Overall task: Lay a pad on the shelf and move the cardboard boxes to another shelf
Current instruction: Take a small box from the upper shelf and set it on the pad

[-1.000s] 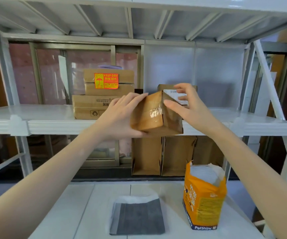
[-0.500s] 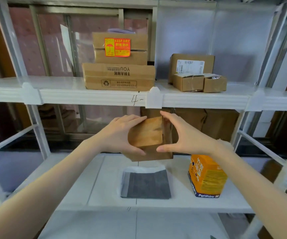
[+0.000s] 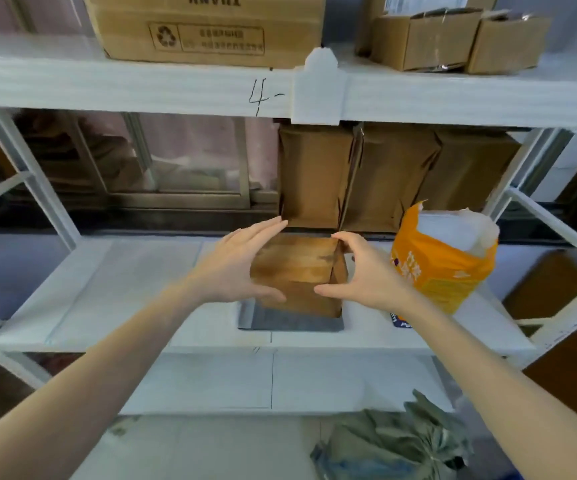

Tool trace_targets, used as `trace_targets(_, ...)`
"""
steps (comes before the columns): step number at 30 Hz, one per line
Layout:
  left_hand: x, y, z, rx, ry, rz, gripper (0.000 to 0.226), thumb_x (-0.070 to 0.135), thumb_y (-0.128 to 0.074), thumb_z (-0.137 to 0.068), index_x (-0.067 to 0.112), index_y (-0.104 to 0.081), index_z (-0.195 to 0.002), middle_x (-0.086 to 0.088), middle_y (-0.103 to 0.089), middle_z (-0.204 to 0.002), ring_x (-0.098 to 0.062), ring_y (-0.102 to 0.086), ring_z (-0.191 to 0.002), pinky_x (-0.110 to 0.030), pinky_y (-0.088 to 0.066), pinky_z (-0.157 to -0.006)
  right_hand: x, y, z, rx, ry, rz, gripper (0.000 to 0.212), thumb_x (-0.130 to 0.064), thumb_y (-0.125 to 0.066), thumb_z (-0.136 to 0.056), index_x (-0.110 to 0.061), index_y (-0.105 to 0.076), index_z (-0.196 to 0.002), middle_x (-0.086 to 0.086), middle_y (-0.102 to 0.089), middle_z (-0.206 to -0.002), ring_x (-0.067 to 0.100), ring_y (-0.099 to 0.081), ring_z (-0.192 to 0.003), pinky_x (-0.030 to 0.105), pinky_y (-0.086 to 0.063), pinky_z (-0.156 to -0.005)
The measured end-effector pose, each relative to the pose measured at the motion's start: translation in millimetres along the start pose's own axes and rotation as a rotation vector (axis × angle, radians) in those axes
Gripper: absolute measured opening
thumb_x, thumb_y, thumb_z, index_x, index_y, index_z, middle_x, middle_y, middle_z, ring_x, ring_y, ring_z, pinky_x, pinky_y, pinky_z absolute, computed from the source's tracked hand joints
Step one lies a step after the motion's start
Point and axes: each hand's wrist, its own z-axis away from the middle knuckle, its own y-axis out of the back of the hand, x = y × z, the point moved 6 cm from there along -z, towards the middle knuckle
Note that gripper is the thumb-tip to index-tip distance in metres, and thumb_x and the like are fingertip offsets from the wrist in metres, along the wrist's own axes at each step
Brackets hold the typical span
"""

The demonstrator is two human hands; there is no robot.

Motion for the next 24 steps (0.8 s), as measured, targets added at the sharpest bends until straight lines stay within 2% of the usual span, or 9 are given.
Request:
trace_targets(4, -34.7, -37.9, -10.8, 0.024, 0.100, 0.010, 0.087, 0.048, -0.063, -0.082, 0.026, -0.012, -0.149, 0.007, -0.013, -0.158, -0.012, -0.015, -0.144, -0.036, -0.014, -0.119, 60.3, -25.7, -31.0, 0.023, -0.145, -0.154, 0.083, -0.028, -0.082, -0.067, -0.018, -0.034, -0.134, 0.003, -0.047, -0.131, 0.016, -0.045, -0.119, 0.022, -0.036, -0.088)
trace_targets(9, -77.3, -95.8, -27.7, 0.020, 0.185, 0.015, 0.077, 0.034, -0.060, -0.087, 0.022, -0.016, -0.149, 0.003, -0.015, -0.158, -0.016, -0.017, -0.145, -0.041, -0.019, -0.118, 127.4, -65.8, -69.3, 0.000, -0.227, -0.238, 0.089, -0.026, -0.083, -0.063, -0.015, -0.032, -0.136, 0.003, -0.048, -0.130, 0.016, -0.046, -0.120, 0.023, -0.037, -0.089)
trace_targets(13, -96.1, -135.3, -42.3, 0.002, 0.234, 0.018, 0.076, 0.028, -0.060, -0.088, 0.020, -0.014, -0.149, 0.001, -0.015, -0.159, -0.017, -0.017, -0.145, -0.039, -0.019, -0.118, 158.4, -92.6, -97.7, -0.042, -0.238, -0.281, 0.086, -0.021, -0.083, -0.064, -0.019, -0.032, -0.133, -0.002, -0.046, -0.127, 0.010, -0.042, -0.115, 0.022, -0.034, -0.091)
trace_targets(17, -115.4, -166.0, -54.5, -0.041, 0.259, 0.019, 0.079, 0.025, -0.060, -0.087, 0.018, -0.011, -0.149, 0.001, -0.012, -0.159, -0.019, -0.015, -0.145, -0.039, -0.019, -0.118, 186.3, -114.1, -126.2, -0.129, -0.254, -0.318, 0.085, -0.020, -0.084, -0.062, -0.022, -0.033, -0.130, 0.000, -0.044, -0.129, 0.013, -0.043, -0.118, 0.024, -0.036, -0.092)
trace_targets(20, -131.0, -180.1, -59.5, -0.068, 0.280, 0.008, 0.081, 0.025, -0.060, -0.086, 0.018, -0.010, -0.149, 0.002, -0.010, -0.159, -0.018, -0.014, -0.146, -0.040, -0.019, -0.118, 205.5, -126.6, -143.4, -0.213, -0.304, -0.338, 0.090, -0.021, -0.085, -0.056, -0.027, -0.032, -0.129, 0.004, -0.043, -0.130, 0.018, -0.044, -0.121, 0.033, -0.041, -0.099)
trace_targets(24, -145.9, -194.8, -64.6, -0.102, 0.322, -0.023, 0.080, 0.025, -0.057, -0.087, 0.019, -0.007, -0.150, 0.004, -0.008, -0.159, -0.017, -0.012, -0.146, -0.038, -0.017, -0.118, 222.5, -139.7, -156.9, -0.291, -0.334, -0.360, 0.089, -0.010, -0.083, -0.057, -0.025, -0.031, -0.128, 0.002, -0.042, -0.127, 0.021, -0.043, -0.122, 0.042, -0.043, -0.102)
